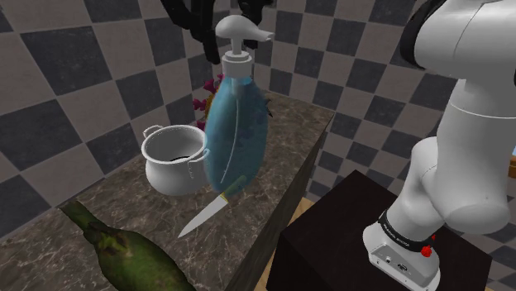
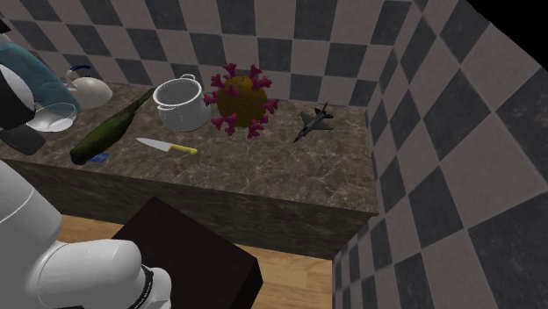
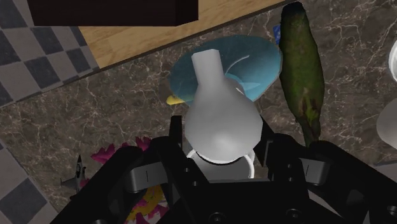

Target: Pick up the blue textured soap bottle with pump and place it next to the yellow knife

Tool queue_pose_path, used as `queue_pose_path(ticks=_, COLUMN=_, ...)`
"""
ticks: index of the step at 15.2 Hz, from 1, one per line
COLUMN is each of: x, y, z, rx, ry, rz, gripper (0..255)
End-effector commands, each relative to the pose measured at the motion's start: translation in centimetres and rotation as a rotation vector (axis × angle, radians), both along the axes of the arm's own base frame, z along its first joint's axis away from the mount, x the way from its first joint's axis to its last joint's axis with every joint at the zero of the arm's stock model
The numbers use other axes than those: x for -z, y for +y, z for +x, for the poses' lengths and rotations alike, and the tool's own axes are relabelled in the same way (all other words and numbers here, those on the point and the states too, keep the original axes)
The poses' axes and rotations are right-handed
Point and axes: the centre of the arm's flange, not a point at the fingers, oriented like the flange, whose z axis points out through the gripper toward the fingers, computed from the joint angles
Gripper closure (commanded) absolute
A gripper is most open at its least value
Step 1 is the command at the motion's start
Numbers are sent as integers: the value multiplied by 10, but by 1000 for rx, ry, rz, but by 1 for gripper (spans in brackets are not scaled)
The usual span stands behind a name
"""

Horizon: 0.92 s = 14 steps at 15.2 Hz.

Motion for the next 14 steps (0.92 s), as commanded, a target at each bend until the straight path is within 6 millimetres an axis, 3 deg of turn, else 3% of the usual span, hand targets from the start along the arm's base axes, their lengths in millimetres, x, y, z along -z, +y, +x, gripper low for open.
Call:
queue_pose_path(ticks=1, x=11, y=0, z=-1, rx=1, ry=0, rz=2, gripper=255)
queue_pose_path(ticks=14, x=79, y=0, z=-1, rx=1, ry=0, rz=2, gripper=255)
